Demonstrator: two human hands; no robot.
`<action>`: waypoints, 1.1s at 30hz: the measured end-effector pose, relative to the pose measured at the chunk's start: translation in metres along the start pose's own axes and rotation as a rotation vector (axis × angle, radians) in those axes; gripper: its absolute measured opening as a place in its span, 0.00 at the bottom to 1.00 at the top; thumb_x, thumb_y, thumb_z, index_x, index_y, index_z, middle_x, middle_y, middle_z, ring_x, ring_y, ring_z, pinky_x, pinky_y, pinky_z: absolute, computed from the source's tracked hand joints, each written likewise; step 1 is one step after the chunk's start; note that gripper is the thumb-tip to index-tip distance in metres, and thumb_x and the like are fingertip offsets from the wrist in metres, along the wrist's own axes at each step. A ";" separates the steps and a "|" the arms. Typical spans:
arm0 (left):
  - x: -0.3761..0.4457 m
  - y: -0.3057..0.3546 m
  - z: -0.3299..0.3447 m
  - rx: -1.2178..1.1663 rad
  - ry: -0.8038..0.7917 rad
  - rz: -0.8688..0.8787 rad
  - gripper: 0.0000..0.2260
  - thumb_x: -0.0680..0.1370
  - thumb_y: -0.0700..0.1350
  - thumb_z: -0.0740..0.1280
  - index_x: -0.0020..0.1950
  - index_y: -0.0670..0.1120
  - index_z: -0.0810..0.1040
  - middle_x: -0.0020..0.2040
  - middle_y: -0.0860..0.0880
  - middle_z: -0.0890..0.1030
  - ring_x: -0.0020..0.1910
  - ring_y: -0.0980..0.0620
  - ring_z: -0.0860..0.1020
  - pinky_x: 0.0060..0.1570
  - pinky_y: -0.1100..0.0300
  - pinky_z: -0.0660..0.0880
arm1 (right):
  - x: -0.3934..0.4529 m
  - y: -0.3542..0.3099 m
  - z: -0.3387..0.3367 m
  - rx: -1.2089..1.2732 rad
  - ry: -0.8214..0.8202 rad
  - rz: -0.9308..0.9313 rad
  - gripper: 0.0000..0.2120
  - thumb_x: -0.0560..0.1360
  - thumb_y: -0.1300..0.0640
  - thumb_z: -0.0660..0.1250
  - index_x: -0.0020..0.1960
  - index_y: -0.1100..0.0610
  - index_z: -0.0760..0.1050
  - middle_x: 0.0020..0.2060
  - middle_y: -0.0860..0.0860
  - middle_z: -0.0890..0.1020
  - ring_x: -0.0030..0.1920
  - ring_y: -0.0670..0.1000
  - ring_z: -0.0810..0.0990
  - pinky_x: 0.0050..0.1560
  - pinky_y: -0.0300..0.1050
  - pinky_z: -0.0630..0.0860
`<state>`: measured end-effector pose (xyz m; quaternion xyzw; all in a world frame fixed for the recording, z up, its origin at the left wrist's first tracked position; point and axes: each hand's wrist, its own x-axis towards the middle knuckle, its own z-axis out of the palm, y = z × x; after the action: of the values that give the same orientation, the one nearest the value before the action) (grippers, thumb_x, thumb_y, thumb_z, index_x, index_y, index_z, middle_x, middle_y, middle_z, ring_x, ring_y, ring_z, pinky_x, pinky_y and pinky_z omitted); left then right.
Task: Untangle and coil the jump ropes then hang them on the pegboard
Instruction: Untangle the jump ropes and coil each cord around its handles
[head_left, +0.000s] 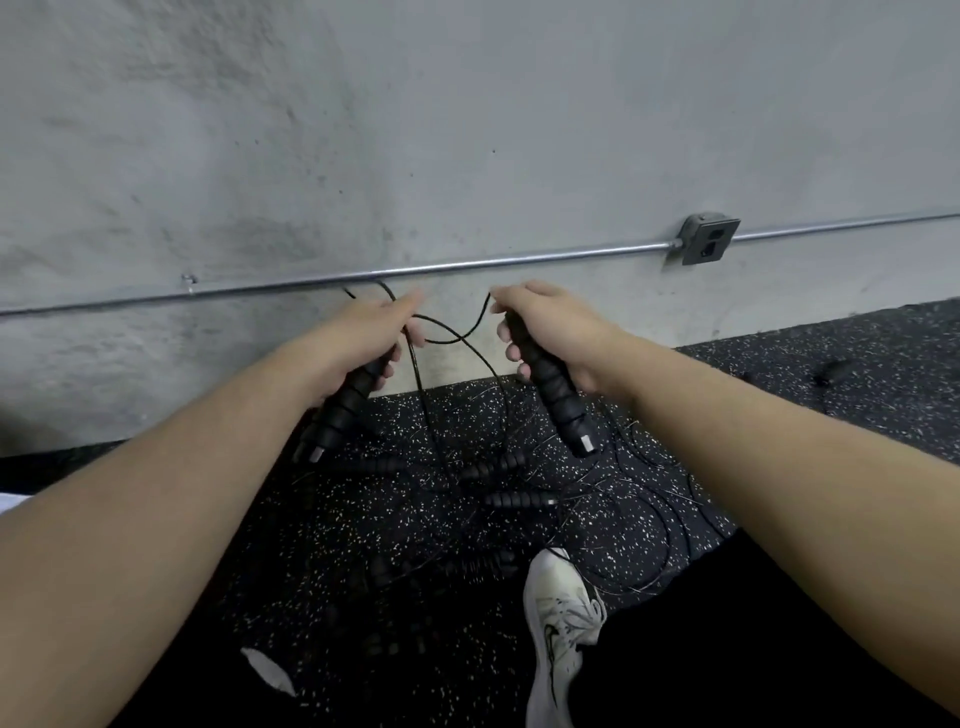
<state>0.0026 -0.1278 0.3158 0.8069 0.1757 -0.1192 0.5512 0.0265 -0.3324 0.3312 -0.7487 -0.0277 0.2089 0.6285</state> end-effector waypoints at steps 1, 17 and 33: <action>0.000 -0.003 -0.005 0.043 0.000 -0.040 0.20 0.83 0.60 0.59 0.49 0.44 0.79 0.35 0.47 0.71 0.25 0.51 0.70 0.24 0.63 0.71 | -0.001 -0.003 0.004 0.043 -0.020 0.044 0.05 0.81 0.55 0.63 0.50 0.56 0.71 0.33 0.52 0.75 0.28 0.49 0.73 0.28 0.42 0.73; -0.025 -0.025 -0.045 -0.233 0.177 0.235 0.08 0.82 0.38 0.65 0.51 0.52 0.77 0.43 0.46 0.77 0.28 0.54 0.74 0.24 0.65 0.71 | 0.018 -0.024 0.101 0.025 -0.188 0.016 0.29 0.82 0.56 0.65 0.77 0.43 0.57 0.44 0.56 0.80 0.30 0.50 0.76 0.30 0.44 0.75; -0.020 -0.042 -0.067 -0.534 0.262 0.250 0.27 0.76 0.28 0.64 0.64 0.58 0.72 0.57 0.43 0.83 0.54 0.47 0.81 0.56 0.53 0.78 | 0.044 -0.017 0.146 0.059 -0.107 -0.136 0.13 0.81 0.55 0.68 0.65 0.52 0.74 0.55 0.55 0.83 0.48 0.53 0.84 0.48 0.54 0.84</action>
<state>-0.0334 -0.0546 0.3125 0.6576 0.1696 0.1049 0.7265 0.0199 -0.1798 0.3168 -0.7140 -0.1062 0.2062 0.6606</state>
